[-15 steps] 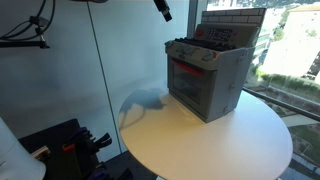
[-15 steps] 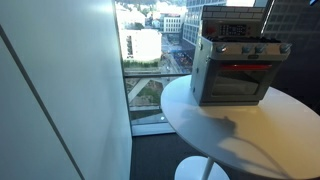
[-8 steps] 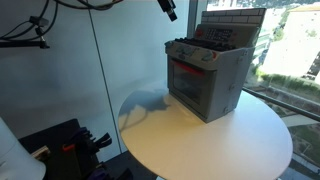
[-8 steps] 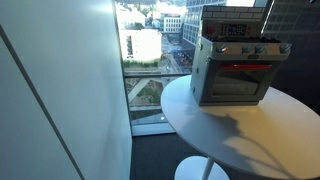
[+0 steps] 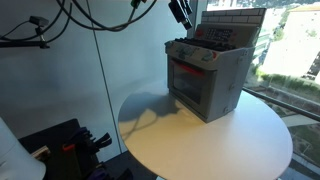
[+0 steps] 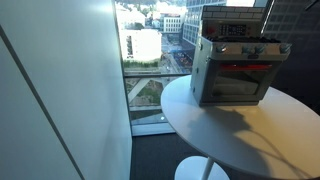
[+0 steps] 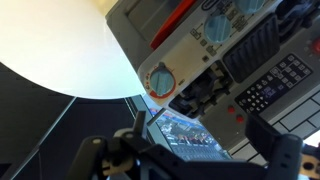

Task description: Turn the knob on the far right to the right

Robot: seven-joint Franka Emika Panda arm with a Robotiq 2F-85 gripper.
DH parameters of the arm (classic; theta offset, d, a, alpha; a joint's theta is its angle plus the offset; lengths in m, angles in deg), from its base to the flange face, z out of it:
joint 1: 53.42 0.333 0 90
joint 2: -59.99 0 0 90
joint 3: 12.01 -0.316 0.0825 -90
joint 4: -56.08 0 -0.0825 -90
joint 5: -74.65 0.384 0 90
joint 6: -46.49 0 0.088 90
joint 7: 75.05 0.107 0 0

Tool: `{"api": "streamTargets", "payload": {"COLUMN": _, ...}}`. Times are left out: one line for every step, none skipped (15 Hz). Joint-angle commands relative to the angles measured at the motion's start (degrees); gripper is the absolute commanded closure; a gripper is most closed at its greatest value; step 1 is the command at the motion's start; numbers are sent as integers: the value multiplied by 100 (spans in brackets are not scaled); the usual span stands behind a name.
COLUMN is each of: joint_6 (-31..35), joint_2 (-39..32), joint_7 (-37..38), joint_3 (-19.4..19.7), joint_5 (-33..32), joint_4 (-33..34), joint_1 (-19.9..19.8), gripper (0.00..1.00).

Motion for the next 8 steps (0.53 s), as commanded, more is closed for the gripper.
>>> {"api": "streamTargets", "payload": {"joint_6": 87, "joint_2": -494, "joint_7": 437, "joint_3": 48, "joint_5": -327, "joint_4": 401, "joint_1": -105, "gripper": 0}}
{"api": "streamTargets", "payload": {"joint_6": 107, "joint_2": -603, "joint_7": 524, "joint_3": 76, "joint_5": -415, "joint_4": 469, "joint_1": -112, "gripper": 0}}
{"api": "streamTargets", "payload": {"joint_6": 100, "joint_2": -713, "joint_7": 587, "joint_3": 118, "joint_5": -478, "joint_4": 549, "joint_1": -96, "gripper": 0}}
{"api": "streamTargets", "payload": {"joint_6": 98, "joint_2": -822, "joint_7": 610, "joint_3": 9, "joint_5": -500, "joint_4": 628, "joint_1": -224, "gripper": 0}}
{"api": "streamTargets", "payload": {"joint_6": 95, "joint_2": -931, "joint_7": 655, "joint_3": 25, "joint_5": -551, "joint_4": 712, "joint_1": -228, "gripper": 0}}
{"api": "streamTargets", "payload": {"joint_6": 83, "joint_2": -1036, "joint_7": 674, "joint_3": 34, "joint_5": -578, "joint_4": 792, "joint_1": -233, "gripper": 0}}
{"api": "streamTargets", "payload": {"joint_6": 79, "joint_2": -1142, "joint_7": 683, "joint_3": 40, "joint_5": -604, "joint_4": 870, "joint_1": -242, "gripper": 0}}
{"api": "streamTargets", "payload": {"joint_6": 86, "joint_2": -1251, "joint_7": 681, "joint_3": 46, "joint_5": -611, "joint_4": 945, "joint_1": -242, "gripper": 0}}
